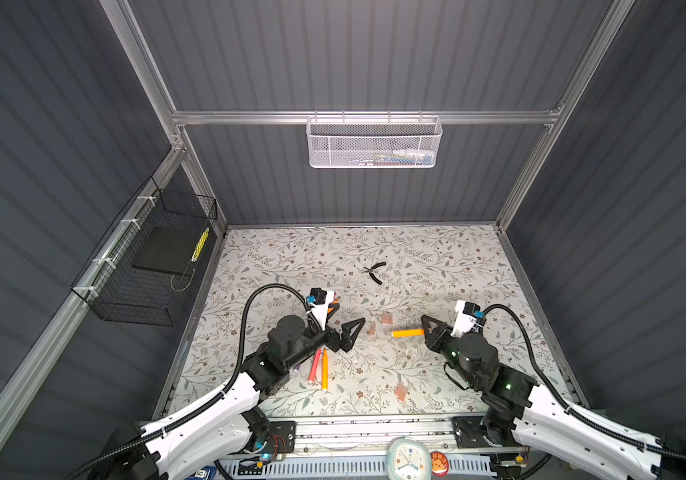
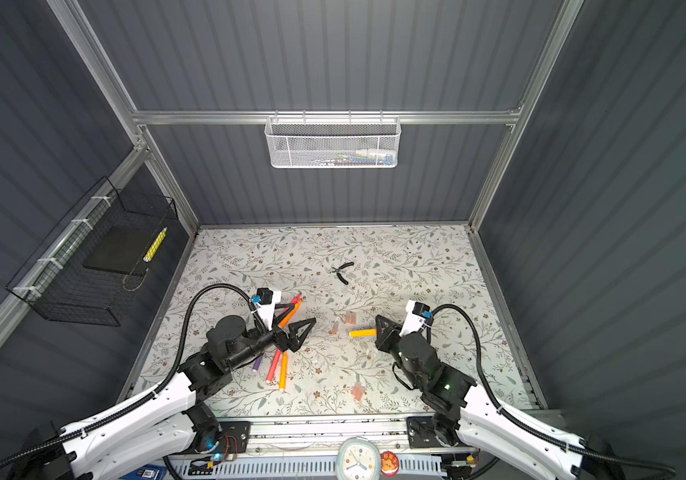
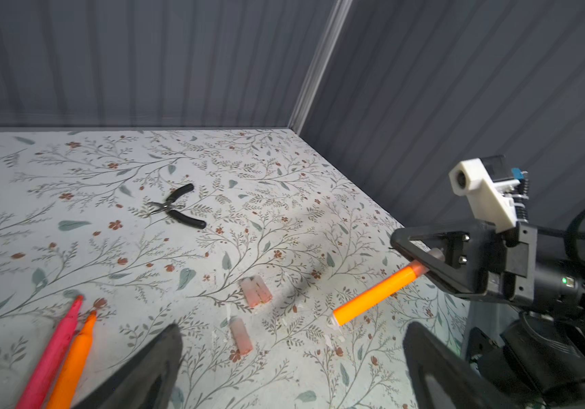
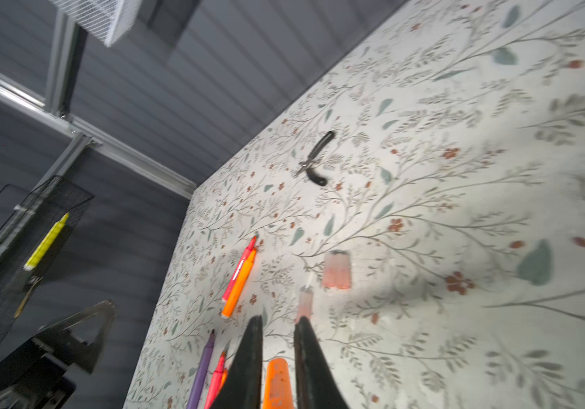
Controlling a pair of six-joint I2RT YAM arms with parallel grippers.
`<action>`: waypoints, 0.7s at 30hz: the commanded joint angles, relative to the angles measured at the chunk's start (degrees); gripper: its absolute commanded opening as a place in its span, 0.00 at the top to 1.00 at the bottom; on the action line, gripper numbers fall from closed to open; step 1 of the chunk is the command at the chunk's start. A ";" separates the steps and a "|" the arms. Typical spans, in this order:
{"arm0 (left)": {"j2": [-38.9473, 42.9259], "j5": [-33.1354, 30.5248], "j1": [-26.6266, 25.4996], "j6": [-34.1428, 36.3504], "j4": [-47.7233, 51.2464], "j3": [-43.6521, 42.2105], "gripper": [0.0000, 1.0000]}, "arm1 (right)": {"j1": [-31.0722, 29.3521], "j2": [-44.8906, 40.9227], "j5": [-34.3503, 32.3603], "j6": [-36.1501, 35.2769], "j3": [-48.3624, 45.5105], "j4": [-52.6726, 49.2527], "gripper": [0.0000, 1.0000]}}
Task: Insert the pens into the pen caps
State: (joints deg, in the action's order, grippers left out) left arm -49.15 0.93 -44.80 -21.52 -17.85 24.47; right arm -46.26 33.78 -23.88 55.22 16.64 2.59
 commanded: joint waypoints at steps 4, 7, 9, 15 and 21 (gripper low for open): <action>1.25 -13.31 0.06 -6.20 18.08 4.97 0.02 | 14.29 0.21 12.66 0.55 -2.70 -11.09 1.00; 0.80 -15.87 0.12 -8.11 22.45 6.33 0.03 | 21.23 2.97 19.25 0.50 -4.53 -8.89 1.00; 0.15 -18.04 0.15 -9.10 25.16 7.34 0.04 | 24.82 4.95 22.59 0.58 -5.70 -6.74 1.00; -1.20 -19.61 0.15 -9.89 26.26 7.53 0.05 | 30.76 10.59 23.88 0.94 -6.86 -5.16 1.00; -1.87 -19.64 0.15 -10.67 26.55 7.59 0.05 | 35.23 15.97 23.97 1.31 -7.02 -3.20 0.93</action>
State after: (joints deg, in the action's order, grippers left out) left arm -50.50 -17.41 -44.80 -30.96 7.16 30.72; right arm -12.67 47.92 -0.25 57.49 10.63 0.93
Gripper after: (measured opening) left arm 0.952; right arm 0.161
